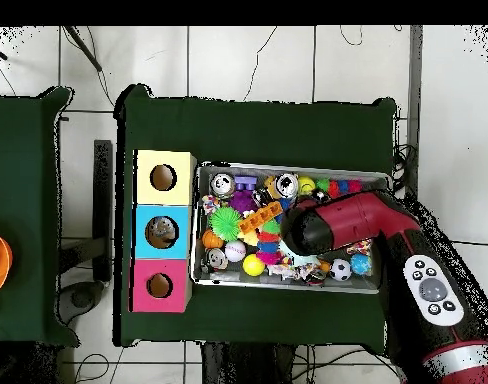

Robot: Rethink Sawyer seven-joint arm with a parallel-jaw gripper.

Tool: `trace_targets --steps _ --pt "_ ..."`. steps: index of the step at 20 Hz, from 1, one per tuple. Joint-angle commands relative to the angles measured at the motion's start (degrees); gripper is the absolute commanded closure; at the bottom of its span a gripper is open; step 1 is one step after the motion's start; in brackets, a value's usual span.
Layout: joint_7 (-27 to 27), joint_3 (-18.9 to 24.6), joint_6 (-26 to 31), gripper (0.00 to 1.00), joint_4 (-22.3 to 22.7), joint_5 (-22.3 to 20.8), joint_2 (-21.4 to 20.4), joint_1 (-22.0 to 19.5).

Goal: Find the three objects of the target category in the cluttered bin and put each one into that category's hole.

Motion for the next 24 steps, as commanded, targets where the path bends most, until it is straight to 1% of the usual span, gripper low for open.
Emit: trace_targets --steps 1,4,5,9,22,24 --pt "-0.33 -1.77 -3.7 0.0 -1.75 -3.7 1.01 0.54" --pt "0.29 -1.83 -4.52 0.0 -1.42 -3.3 1.02 0.44" --pt "0.49 -1.84 -4.85 1.0 -1.32 -3.17 1.03 0.39" --pt "2.97 -2.48 -6.9 1.0 -0.92 -3.16 1.04 0.7" --pt "0.54 -1.06 -4.81 1.0 -1.02 -1.11 0.4 0.03" --pt "-0.35 -0.39 -3.43 1.0 -1.0 0.05 -0.46 -0.23"
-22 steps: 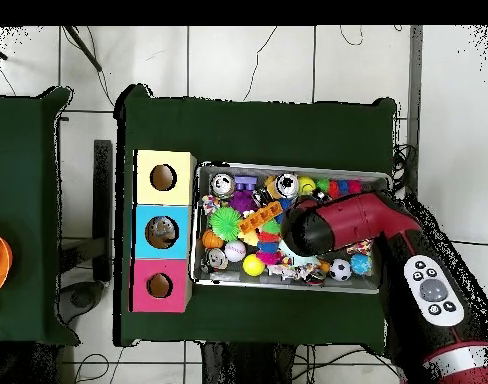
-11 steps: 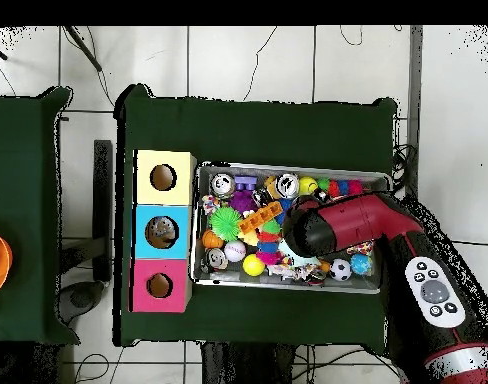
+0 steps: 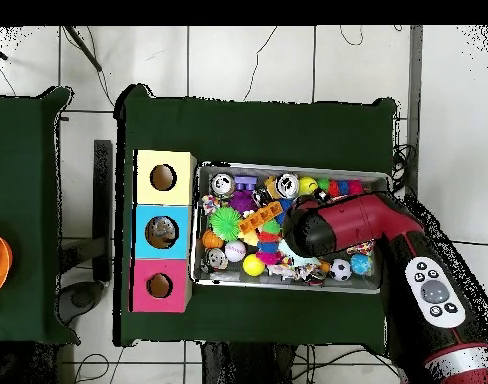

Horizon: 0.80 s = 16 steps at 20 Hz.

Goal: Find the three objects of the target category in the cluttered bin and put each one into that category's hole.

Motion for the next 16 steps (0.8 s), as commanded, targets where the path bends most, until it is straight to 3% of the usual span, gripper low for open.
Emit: trace_targets --steps 1,7,16 --pt "-1.6 1.52 0.5 1.0 -0.73 2.41 -1.2 -1.05" --pt "-6.91 4.53 13.8 1.0 -1.94 13.11 -4.22 -2.34" --pt "-7.73 3.51 22.97 1.0 -5.51 17.95 -4.79 0.13"
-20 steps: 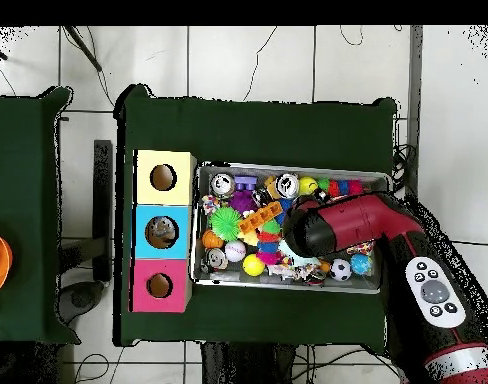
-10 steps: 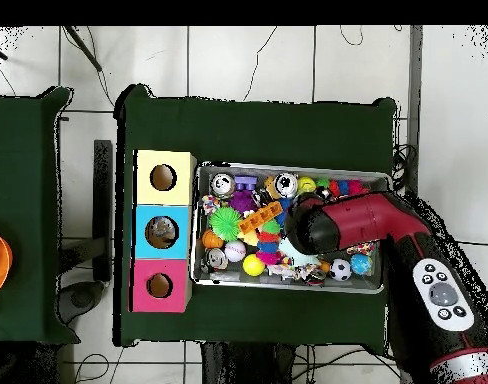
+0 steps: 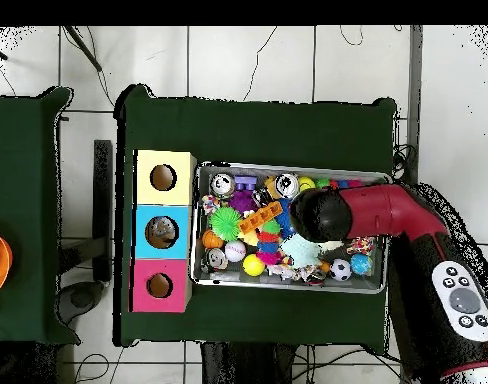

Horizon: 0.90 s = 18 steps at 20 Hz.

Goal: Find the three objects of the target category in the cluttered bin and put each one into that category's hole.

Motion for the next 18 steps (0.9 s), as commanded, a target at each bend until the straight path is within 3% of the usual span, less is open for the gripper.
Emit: trace_targets --steps 1,6,18 --pt "-7.71 3.09 11.87 1.0 -4.23 4.69 -0.9 1.19" --pt "-5.59 2.73 15.19 1.0 -5.22 6.63 -0.77 2.45" --pt "12.03 -2.65 16.4 1.0 -6.67 14.1 -0.94 11.89"
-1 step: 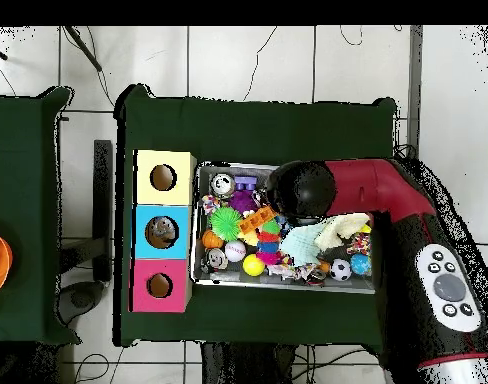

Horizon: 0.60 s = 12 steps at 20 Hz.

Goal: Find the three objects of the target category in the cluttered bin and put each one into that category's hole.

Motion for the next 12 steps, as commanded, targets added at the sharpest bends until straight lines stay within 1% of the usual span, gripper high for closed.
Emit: trace_targets --steps 1,4,7,12 --pt "13.19 -2.83 6.77 1.0 -2.43 5.2 0.63 6.5" --pt "15.44 -4.6 7.05 1.0 -2.61 7.22 0.57 8.94" --pt "17.56 -6.4 9.24 1.0 -4.06 9.61 0.73 11.88" --pt "18.24 -8.67 11.82 1.0 -6.12 12.33 0.94 14.89"
